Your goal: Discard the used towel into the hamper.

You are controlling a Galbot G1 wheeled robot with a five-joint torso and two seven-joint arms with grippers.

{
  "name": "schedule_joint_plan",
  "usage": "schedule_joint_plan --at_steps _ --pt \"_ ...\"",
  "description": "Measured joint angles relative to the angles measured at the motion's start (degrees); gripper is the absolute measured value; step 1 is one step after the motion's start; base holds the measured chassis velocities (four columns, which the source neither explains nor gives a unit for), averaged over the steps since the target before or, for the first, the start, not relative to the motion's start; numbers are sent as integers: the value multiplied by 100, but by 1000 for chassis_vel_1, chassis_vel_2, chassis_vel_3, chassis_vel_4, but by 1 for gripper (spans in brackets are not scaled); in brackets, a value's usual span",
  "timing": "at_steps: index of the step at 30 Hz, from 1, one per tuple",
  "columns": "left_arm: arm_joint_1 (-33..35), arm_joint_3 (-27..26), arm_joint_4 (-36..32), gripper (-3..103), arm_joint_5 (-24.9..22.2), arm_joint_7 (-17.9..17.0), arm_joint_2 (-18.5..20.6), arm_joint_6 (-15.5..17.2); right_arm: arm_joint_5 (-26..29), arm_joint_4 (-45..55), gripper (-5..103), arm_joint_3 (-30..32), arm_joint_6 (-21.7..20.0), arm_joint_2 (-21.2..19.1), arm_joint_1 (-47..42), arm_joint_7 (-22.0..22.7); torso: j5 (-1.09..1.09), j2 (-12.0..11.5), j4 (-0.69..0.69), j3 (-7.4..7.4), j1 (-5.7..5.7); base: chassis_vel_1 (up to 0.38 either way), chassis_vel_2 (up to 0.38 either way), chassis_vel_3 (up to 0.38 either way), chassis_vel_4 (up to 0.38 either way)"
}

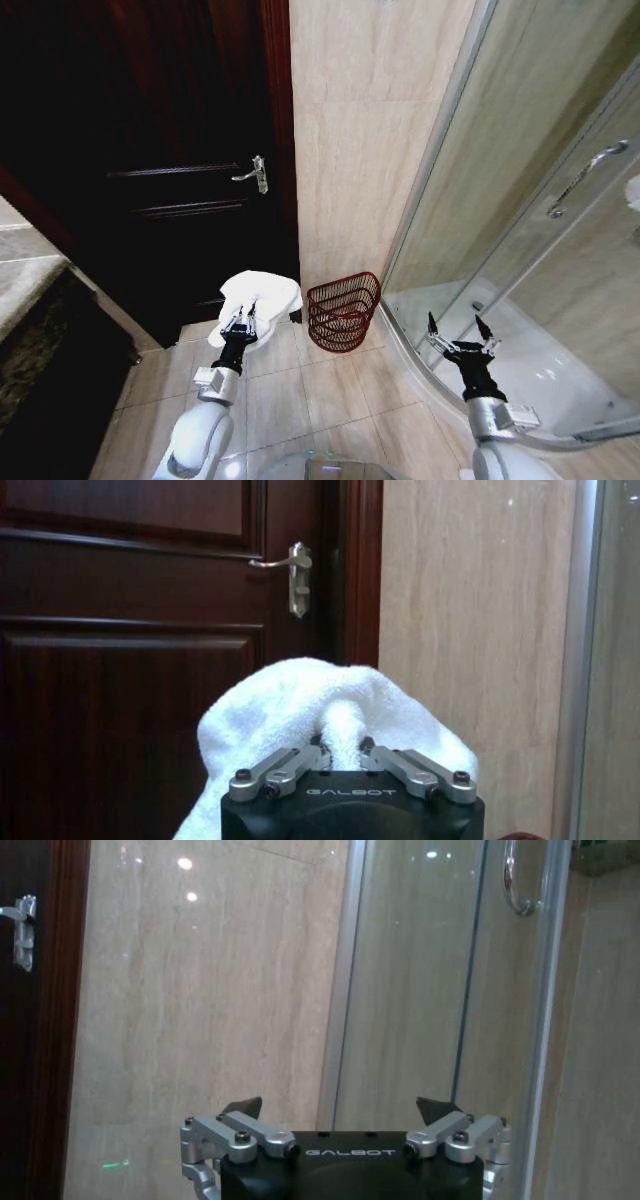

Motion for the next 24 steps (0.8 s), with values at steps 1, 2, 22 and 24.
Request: schedule_joint_plan --at_steps 1,2,22,24 --pt "4 -3 8 10 -1 0 -1 -5 -5 0 100 0 2 2 1 0 0 -34 0 -18 -15 0 0 0 0" --pt "8 -9 21 10 -2 -1 -1 -9 -10 0 100 0 3 5 2 -1 0 -78 0 -42 -35 0 0 0 0" --pt "7 -71 36 10 17 -16 -33 -44 10 29 100 34 26 -26 -10 -10 0 -589 0 -324 -263 0 0 0 0" --pt "7 -70 37 10 16 -16 -35 -45 12 28 100 35 28 -27 -10 -10 0 -603 0 -331 -270 0 0 0 0"
